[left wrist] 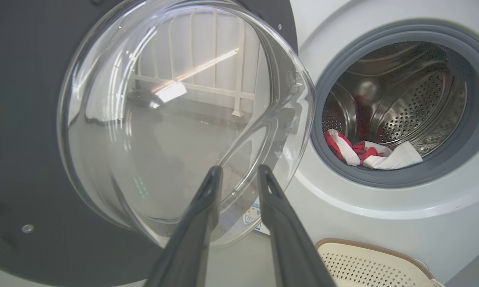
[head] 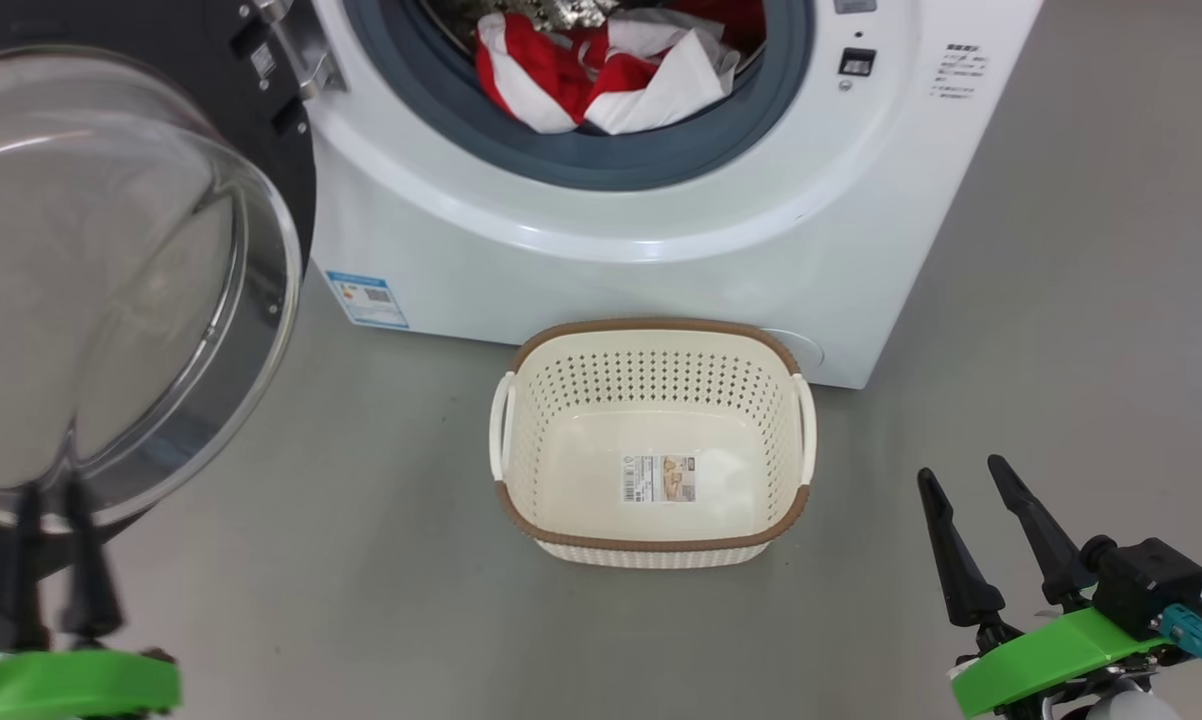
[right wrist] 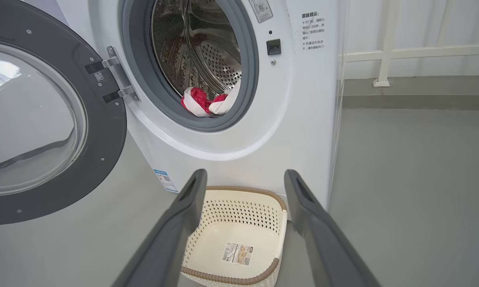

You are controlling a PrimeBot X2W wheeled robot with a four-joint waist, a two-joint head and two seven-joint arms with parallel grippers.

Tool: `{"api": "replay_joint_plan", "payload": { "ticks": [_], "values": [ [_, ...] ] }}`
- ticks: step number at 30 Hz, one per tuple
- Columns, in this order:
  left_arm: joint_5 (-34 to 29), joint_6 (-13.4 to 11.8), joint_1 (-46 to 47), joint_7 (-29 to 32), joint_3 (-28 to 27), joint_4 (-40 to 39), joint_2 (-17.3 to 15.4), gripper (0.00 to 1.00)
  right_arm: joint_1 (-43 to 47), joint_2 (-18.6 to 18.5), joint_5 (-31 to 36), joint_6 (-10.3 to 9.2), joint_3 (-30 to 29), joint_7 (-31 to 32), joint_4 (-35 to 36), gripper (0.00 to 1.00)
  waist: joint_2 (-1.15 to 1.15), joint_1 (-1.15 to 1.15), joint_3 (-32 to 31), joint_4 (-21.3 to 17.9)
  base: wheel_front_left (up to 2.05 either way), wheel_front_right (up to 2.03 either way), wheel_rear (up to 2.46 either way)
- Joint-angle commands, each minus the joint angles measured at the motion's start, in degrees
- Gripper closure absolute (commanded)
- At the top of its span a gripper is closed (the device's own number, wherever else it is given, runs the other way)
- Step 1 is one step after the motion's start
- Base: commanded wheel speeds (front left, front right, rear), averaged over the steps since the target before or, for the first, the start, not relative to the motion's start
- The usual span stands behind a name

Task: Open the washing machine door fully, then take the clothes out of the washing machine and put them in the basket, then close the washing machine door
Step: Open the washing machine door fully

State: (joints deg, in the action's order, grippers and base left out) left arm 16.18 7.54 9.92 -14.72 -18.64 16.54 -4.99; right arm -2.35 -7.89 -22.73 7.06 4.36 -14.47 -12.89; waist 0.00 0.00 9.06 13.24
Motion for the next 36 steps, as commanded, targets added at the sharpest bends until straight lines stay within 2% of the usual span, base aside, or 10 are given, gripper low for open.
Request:
{"api": "replay_joint_plan", "payload": {
  "ticks": [1, 3, 4, 25, 36],
  "values": [
    [0.62, -0.06, -0.60, -0.28, -0.44, -2.06, -1.74, 0.45, 0.36, -0.10, -0.13, 0.43, 1.01, -0.52, 1.25, 0.00, 0.00, 0.00, -0.52, -0.73, 0.00, 0.00, 0.00],
    [1.57, -0.06, -1.71, -0.28, 1.95, -2.84, -2.00, 0.05, 0.63, 0.21, -0.14, 0.43, 0.81, -0.52, 1.25, 0.00, 0.00, 0.00, -0.91, -1.51, 0.00, 0.00, 0.00],
    [1.69, -0.06, -2.17, -0.28, 2.64, -3.11, -2.25, 0.00, 0.73, 0.35, -0.14, 0.43, 0.69, -0.52, 1.30, 0.00, 0.00, 0.00, -1.04, -1.90, 0.00, 0.00, 0.00],
    [4.00, -0.06, -6.15, -0.28, 15.61, -5.65, -3.02, 0.00, 3.25, 1.49, -0.14, 0.43, -2.51, -0.52, 1.45, 0.00, 0.00, 0.00, -3.46, -11.14, 0.00, 0.00, 0.00],
    [5.40, -0.06, -7.07, -0.28, 18.86, -6.04, -3.02, 0.00, 3.77, 1.86, -0.01, 0.43, -4.22, -0.52, 2.03, 0.00, 0.00, 0.00, -3.44, -14.95, 0.00, 0.00, 0.00]
  ]
}}
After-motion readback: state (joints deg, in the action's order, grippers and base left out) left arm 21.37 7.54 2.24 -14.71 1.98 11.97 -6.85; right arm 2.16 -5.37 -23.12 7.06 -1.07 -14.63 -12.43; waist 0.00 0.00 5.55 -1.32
